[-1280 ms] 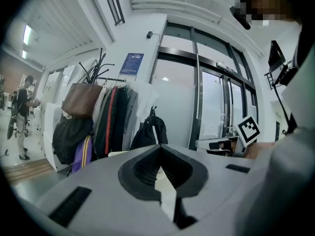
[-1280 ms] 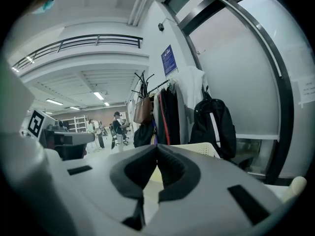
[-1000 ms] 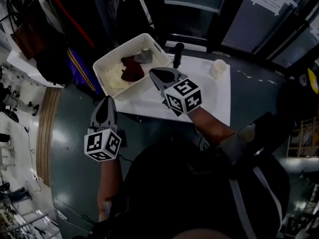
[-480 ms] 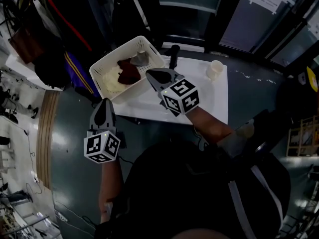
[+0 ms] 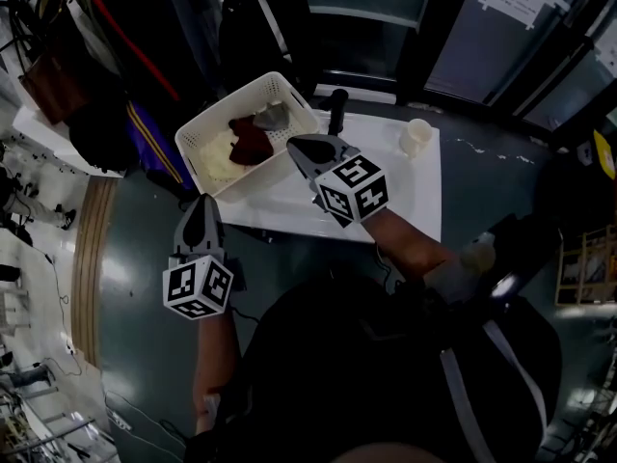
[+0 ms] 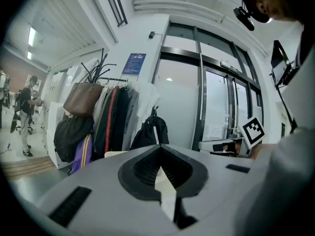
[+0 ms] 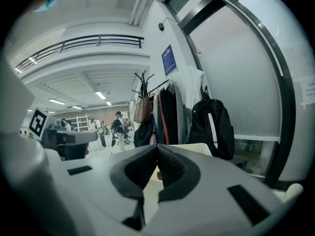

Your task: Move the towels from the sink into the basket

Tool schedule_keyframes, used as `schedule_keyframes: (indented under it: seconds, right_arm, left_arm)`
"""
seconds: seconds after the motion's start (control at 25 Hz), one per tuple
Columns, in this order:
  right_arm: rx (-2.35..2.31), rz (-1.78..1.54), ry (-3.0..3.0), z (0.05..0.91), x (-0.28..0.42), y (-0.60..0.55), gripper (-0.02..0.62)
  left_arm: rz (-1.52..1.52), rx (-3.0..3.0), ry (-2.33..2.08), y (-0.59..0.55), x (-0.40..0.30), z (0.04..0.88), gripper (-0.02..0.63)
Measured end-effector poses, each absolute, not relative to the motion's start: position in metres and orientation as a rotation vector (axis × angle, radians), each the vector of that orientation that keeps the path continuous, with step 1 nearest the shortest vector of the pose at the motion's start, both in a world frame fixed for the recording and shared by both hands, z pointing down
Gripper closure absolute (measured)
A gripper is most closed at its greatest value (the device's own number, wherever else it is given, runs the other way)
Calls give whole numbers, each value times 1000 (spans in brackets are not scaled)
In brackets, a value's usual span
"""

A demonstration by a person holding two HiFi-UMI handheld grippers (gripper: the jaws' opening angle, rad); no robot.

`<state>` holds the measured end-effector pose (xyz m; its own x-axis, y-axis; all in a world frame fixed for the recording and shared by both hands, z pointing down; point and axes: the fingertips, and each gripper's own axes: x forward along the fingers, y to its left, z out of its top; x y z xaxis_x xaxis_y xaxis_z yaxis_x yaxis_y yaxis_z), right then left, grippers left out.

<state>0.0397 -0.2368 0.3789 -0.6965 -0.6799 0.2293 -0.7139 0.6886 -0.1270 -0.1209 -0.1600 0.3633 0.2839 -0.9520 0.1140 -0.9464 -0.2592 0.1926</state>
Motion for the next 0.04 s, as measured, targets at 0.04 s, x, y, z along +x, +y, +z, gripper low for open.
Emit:
schedule_keyframes:
  seconds: [0.04]
  right_arm:
    - [1137,308,-2733,379,40,-237,588]
  left_arm:
    - [-39,2326,-1761,-160,-122,362,603]
